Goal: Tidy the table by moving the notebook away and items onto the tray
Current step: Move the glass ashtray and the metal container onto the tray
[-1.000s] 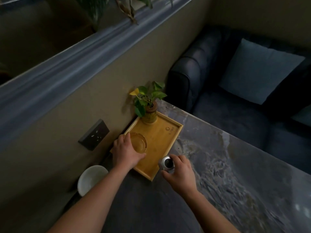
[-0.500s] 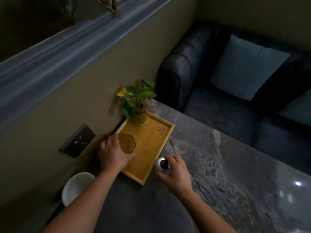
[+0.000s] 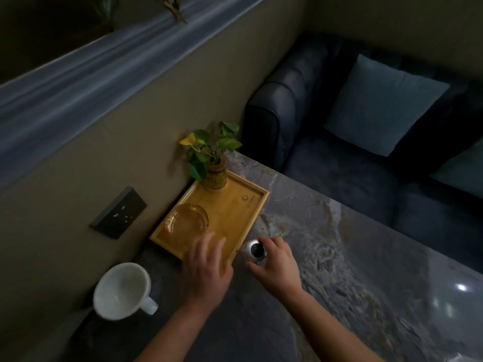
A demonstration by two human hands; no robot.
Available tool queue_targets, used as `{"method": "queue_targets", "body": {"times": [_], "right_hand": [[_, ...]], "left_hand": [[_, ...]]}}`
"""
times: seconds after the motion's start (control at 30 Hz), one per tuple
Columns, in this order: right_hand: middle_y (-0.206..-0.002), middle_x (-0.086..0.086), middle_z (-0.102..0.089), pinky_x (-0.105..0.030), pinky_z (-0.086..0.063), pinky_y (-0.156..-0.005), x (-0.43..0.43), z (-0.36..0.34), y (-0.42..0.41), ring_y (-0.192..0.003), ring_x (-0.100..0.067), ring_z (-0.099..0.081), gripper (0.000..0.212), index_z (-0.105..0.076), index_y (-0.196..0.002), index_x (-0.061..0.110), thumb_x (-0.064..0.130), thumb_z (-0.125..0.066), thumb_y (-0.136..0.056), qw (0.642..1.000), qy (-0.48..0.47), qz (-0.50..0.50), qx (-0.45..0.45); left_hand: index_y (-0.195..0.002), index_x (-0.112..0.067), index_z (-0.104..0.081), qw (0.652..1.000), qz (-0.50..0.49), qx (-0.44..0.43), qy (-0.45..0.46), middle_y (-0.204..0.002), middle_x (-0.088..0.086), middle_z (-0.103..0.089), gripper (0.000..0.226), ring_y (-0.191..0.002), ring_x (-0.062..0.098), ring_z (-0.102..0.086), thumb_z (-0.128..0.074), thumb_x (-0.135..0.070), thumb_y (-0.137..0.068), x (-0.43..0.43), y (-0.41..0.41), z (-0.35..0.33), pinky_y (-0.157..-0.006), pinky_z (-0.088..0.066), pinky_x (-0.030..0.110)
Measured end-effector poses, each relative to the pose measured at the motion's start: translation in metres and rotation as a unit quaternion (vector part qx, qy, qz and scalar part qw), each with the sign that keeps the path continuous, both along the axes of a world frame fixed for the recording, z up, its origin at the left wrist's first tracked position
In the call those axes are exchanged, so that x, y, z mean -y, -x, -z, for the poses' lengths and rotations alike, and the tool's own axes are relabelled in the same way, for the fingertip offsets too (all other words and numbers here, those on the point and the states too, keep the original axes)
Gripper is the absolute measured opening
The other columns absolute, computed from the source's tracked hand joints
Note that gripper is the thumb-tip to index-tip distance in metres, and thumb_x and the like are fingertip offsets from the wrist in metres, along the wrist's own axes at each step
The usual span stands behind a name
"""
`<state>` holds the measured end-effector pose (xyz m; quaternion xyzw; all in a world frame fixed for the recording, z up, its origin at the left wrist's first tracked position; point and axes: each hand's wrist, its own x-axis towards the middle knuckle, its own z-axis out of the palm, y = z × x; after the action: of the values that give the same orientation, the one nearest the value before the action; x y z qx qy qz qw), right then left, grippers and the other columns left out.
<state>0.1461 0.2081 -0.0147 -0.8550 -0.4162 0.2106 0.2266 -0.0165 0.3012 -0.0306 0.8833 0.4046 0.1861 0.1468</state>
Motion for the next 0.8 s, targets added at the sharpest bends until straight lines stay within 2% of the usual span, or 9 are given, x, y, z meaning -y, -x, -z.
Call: {"method": "queue_targets", "body": {"times": [0.13, 0.27, 0.37, 0.6, 0.8], "right_hand": [[-0.106, 0.002, -0.053, -0.028, -0.044, -0.082, -0.012, -0.006, -0.012, -0.102, -0.019, -0.052, 0.054, -0.058, -0.119, 0.025, 0.044, -0.073, -0.072, 0.999, -0.006, -0.021, 0.034], [-0.11, 0.002, -0.054, -0.031, -0.047, -0.082, -0.03, -0.011, -0.022, -0.103, -0.018, -0.051, 0.056, -0.057, -0.123, 0.025, 0.047, -0.072, -0.073, 0.998, -0.013, -0.035, 0.053], [-0.111, 0.005, -0.053, -0.031, -0.047, -0.08, -0.044, -0.011, -0.023, -0.103, -0.015, -0.05, 0.058, -0.055, -0.124, 0.027, 0.049, -0.072, -0.074, 0.996, -0.021, -0.053, 0.062], [-0.119, -0.001, -0.054, -0.038, -0.049, -0.088, -0.083, -0.004, -0.015, -0.11, -0.023, -0.05, 0.062, -0.051, -0.133, 0.022, 0.041, -0.072, -0.078, 0.989, 0.007, -0.127, 0.08], [-0.119, -0.001, -0.054, -0.043, -0.045, -0.092, -0.097, 0.007, -0.014, -0.109, -0.026, -0.05, 0.065, -0.048, -0.135, 0.024, 0.045, -0.069, -0.078, 0.979, 0.039, -0.159, 0.119]], "left_hand": [[-0.131, -0.02, -0.05, 0.995, 0.079, -0.052, 0.017, -0.135, 0.007, -0.053, 0.049, -0.126, 0.027, -0.048, -0.056, -0.036, -0.086, 0.025, 0.005, 0.033, -0.104, -0.042, 0.047], [-0.15, -0.02, -0.033, 0.992, 0.082, -0.094, 0.025, -0.143, 0.01, -0.046, 0.062, -0.133, 0.029, -0.042, -0.047, -0.039, -0.093, 0.028, 0.016, 0.054, -0.117, -0.024, 0.055], [-0.154, -0.022, -0.024, 0.991, 0.087, -0.096, 0.027, -0.145, 0.011, -0.045, 0.066, -0.135, 0.03, -0.039, -0.045, -0.04, -0.095, 0.03, 0.018, 0.06, -0.118, -0.02, 0.055], [-0.153, -0.026, -0.025, 0.99, 0.081, -0.111, 0.044, -0.141, 0.009, -0.049, 0.066, -0.131, 0.031, -0.042, -0.046, -0.039, -0.091, 0.029, 0.017, 0.057, -0.117, -0.023, 0.054], [-0.155, -0.029, -0.013, 0.989, 0.077, -0.114, 0.059, -0.142, 0.006, -0.046, 0.074, -0.132, 0.028, -0.041, -0.046, -0.041, -0.09, 0.028, 0.017, 0.055, -0.118, -0.018, 0.051]]}}
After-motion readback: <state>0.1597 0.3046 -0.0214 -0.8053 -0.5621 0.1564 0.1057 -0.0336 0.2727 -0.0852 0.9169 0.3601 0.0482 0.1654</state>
